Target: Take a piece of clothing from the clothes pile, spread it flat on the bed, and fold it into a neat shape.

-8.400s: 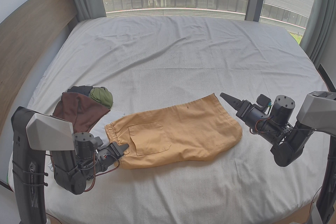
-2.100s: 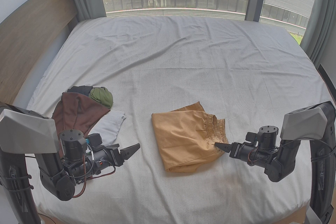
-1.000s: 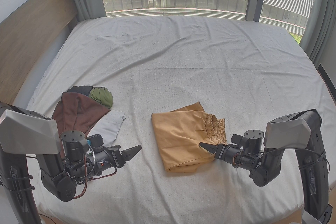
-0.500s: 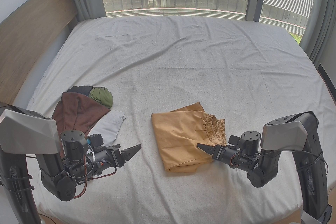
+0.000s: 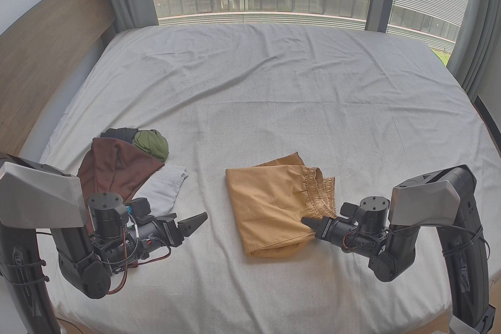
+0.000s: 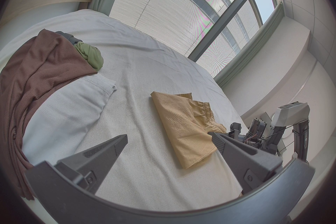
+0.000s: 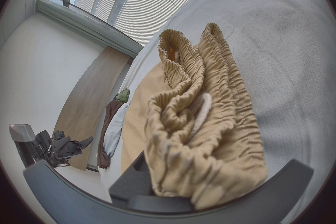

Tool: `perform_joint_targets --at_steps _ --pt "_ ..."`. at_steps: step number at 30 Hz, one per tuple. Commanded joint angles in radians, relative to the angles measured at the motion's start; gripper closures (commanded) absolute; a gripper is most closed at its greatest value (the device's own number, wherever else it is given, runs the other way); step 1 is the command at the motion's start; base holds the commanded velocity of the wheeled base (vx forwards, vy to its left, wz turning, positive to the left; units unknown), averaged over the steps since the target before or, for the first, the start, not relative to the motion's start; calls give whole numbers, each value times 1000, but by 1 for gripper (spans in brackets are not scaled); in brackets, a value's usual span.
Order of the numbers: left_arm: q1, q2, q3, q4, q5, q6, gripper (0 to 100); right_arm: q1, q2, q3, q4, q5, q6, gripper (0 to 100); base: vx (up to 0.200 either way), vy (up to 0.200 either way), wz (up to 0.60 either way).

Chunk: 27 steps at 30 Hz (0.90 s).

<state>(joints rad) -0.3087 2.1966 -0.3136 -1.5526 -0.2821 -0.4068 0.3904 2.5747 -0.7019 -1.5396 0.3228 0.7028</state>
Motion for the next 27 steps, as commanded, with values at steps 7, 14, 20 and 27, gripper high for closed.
perform_joint_targets --at_steps 7,14,20,27 --pt "10 -18 1 0 0 -1 0 13 -87 38 -1 4 41 100 0 0 0" --pt "28 -29 -1 0 -2 0 0 19 -182 48 -2 9 43 100 0 0 0" --pt "28 -29 -1 0 -2 0 0 21 -278 41 -1 13 43 100 0 0 0" --pt "28 -29 2 0 -2 0 0 22 -364 19 1 45 50 100 0 0 0"
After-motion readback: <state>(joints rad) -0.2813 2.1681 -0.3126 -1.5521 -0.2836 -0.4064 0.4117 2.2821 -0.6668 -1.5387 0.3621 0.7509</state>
